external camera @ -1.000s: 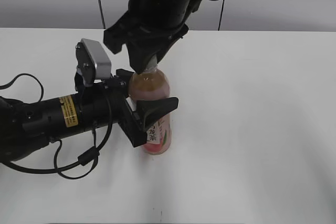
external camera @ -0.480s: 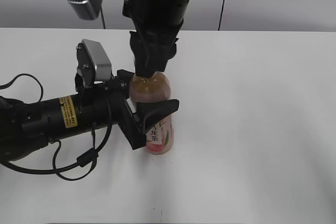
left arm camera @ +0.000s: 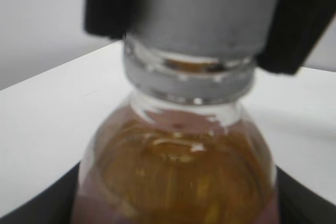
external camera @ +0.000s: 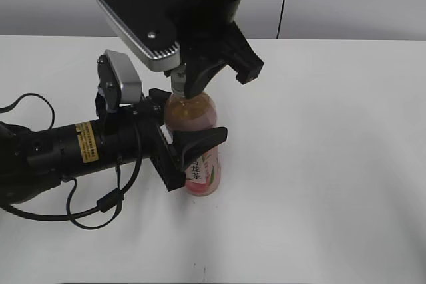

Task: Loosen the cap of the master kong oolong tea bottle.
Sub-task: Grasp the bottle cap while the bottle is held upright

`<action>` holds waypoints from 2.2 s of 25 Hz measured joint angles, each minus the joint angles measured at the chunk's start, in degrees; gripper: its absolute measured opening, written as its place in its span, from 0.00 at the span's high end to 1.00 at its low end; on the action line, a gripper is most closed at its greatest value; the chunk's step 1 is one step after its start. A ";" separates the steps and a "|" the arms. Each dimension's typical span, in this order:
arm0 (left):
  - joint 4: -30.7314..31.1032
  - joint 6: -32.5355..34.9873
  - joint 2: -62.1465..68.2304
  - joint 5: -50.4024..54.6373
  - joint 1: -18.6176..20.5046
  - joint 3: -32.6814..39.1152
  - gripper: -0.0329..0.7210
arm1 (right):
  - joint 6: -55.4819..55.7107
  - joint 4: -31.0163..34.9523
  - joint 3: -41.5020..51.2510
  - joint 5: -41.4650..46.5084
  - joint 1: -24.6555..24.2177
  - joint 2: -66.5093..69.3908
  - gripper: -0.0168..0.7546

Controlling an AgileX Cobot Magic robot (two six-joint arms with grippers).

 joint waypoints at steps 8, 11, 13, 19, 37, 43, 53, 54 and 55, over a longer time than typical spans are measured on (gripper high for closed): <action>0.23 0.00 0.00 0.25 0.00 -0.10 0.37 | -15.23 -1.29 0.19 0.00 0.11 -0.18 0.61; 0.23 0.00 0.00 0.24 0.00 -0.10 0.37 | -19.57 -1.63 0.19 0.00 0.17 -0.18 0.61; 0.23 0.00 0.00 0.24 0.00 -0.16 0.37 | -23.59 -2.09 0.19 0.00 0.17 -0.18 0.61; 0.23 -0.05 0.00 0.38 0.00 -0.16 0.37 | -35.79 -3.54 0.19 -0.06 0.28 -0.18 0.61; 0.62 -0.86 0.00 1.30 0.00 -0.61 0.37 | -41.88 -7.50 0.41 -0.41 0.80 -0.31 0.61; 0.94 -0.86 0.00 1.32 -0.06 -0.61 0.37 | -41.94 -7.55 0.76 -0.41 0.80 -0.74 0.61; 1.17 -0.81 0.00 1.27 -0.06 -0.61 0.37 | -49.63 -6.78 0.76 -0.41 0.80 -0.80 0.61; 1.19 -0.81 0.00 1.27 -0.06 -0.61 0.37 | -50.57 -6.70 0.76 -0.41 0.80 -0.80 0.61; 1.24 -0.81 0.00 1.27 -0.06 -0.61 0.37 | -51.33 -6.69 0.80 -0.41 0.80 -0.80 0.61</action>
